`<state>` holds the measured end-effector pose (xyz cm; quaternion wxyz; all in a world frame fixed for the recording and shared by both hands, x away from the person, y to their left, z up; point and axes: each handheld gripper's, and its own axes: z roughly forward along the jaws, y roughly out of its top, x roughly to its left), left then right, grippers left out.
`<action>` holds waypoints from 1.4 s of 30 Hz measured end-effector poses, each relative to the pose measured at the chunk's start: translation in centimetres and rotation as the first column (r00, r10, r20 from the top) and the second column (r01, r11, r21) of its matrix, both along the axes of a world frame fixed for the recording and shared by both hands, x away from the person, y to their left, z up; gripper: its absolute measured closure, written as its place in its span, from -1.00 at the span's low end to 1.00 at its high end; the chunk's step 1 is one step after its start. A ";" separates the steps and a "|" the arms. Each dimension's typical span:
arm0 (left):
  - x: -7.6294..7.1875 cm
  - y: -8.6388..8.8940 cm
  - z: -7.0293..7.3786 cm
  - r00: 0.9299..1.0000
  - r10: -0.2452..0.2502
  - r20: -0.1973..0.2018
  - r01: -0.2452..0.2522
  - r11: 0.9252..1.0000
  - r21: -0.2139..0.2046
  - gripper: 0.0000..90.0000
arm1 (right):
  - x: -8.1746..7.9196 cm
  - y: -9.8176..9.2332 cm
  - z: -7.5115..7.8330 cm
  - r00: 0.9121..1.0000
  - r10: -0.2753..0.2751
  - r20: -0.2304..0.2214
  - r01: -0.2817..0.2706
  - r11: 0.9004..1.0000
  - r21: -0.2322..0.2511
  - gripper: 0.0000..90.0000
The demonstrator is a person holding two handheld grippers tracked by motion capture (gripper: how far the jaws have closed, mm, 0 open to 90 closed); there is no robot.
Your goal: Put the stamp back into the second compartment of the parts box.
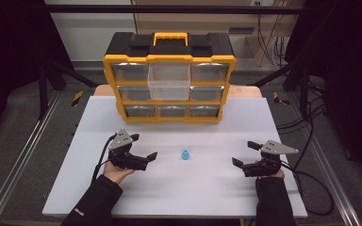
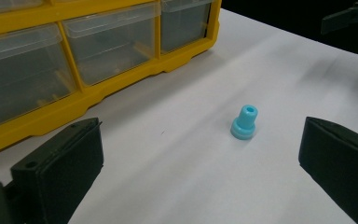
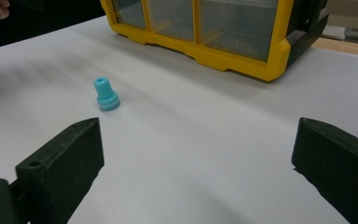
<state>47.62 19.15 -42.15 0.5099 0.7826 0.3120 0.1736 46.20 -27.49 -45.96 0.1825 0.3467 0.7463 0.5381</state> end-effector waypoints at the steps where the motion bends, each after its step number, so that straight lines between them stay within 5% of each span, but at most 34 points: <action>1: 0.1 -0.3 0.1 1.000 -0.001 0.000 0.001 1.000 0.003 -1.00 | 0.0 0.0 0.0 1.000 0.001 0.001 -0.001 1.000 0.000 -0.94; 42: 1.4 -5.5 -0.2 0.998 -0.053 -0.039 0.055 0.998 0.037 -1.00 | 0.0 0.0 0.0 1.000 0.002 -0.001 -0.002 1.000 -0.003 -0.94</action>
